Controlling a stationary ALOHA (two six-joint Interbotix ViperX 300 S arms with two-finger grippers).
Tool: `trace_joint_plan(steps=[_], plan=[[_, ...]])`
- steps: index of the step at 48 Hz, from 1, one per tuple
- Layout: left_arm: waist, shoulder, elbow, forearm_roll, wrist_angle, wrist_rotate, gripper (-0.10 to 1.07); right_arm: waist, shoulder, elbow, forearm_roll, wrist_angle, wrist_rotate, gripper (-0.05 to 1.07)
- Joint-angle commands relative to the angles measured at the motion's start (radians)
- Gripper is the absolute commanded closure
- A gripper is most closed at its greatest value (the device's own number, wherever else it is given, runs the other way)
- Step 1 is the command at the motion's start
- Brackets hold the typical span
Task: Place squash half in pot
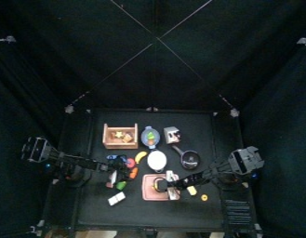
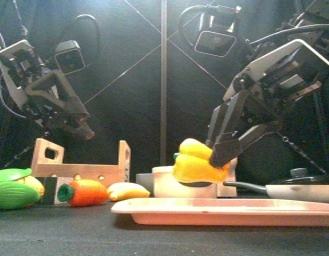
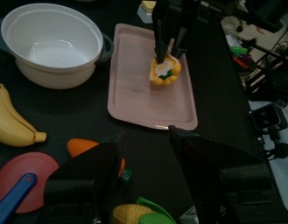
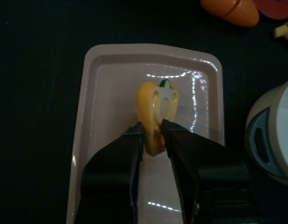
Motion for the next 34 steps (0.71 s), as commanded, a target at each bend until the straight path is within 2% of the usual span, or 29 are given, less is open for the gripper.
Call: trace_joint_plan(steps=[1,14,23,34], plan=[[-0.002,-0.002,-0.025,-0.002,-0.003,0.002,0.15,-0.014,-0.048,-0.017,-0.002,0.018,0.002,0.43],[-0.002,0.000,-0.031,-0.032,0.002,0.002,0.15,-0.078,-0.133,-0.018,-0.005,0.086,0.002,0.43],[0.009,0.000,-0.052,-0.037,0.002,0.003,0.15,-0.183,-0.198,-0.023,0.009,0.100,0.008,0.43],[0.005,0.008,-0.060,-0.040,0.002,0.000,0.15,-0.279,-0.172,-0.029,0.023,0.100,0.005,0.43]])
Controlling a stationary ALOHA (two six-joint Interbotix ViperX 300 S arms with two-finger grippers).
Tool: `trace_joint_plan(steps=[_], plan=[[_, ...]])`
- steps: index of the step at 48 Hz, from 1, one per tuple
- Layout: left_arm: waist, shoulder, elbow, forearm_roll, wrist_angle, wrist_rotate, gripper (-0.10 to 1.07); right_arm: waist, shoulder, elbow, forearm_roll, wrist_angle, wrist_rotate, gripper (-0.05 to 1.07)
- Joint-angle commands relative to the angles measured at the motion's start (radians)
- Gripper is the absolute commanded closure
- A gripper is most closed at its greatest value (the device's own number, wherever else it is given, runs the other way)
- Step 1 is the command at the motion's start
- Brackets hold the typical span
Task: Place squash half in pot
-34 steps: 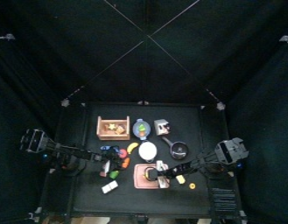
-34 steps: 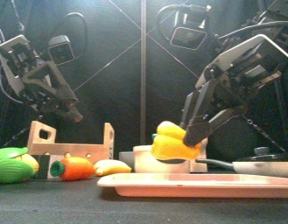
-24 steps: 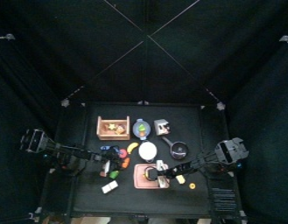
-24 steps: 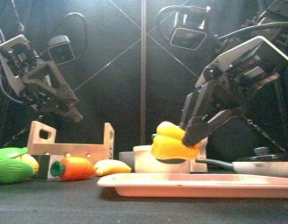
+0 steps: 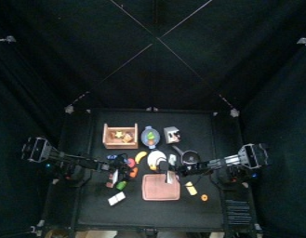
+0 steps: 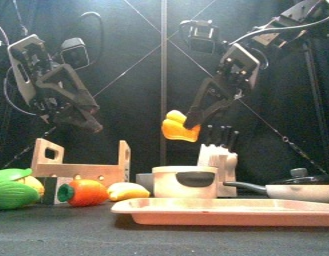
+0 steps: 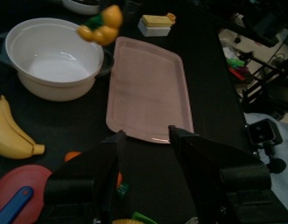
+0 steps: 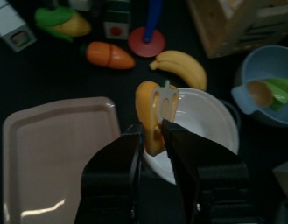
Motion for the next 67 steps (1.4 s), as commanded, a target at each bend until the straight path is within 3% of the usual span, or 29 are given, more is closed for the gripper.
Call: trace_joint_plan(steps=[1,21,35,67], plan=[[-0.002,0.006,-0.023,-0.003,-0.005,0.000,0.15,-0.034,0.003,-0.029,0.005,0.000,0.000,0.43],[-0.005,0.058,-0.044,0.003,-0.009,0.003,0.15,-0.057,0.132,-0.064,0.055,-0.008,-0.002,0.39],[-0.018,0.058,-0.052,0.052,-0.011,0.003,0.15,-0.060,0.147,-0.064,0.060,-0.006,-0.002,0.30],[-0.020,0.060,-0.048,0.046,-0.006,0.002,0.15,-0.051,0.146,-0.072,0.064,-0.006,0.000,0.30]])
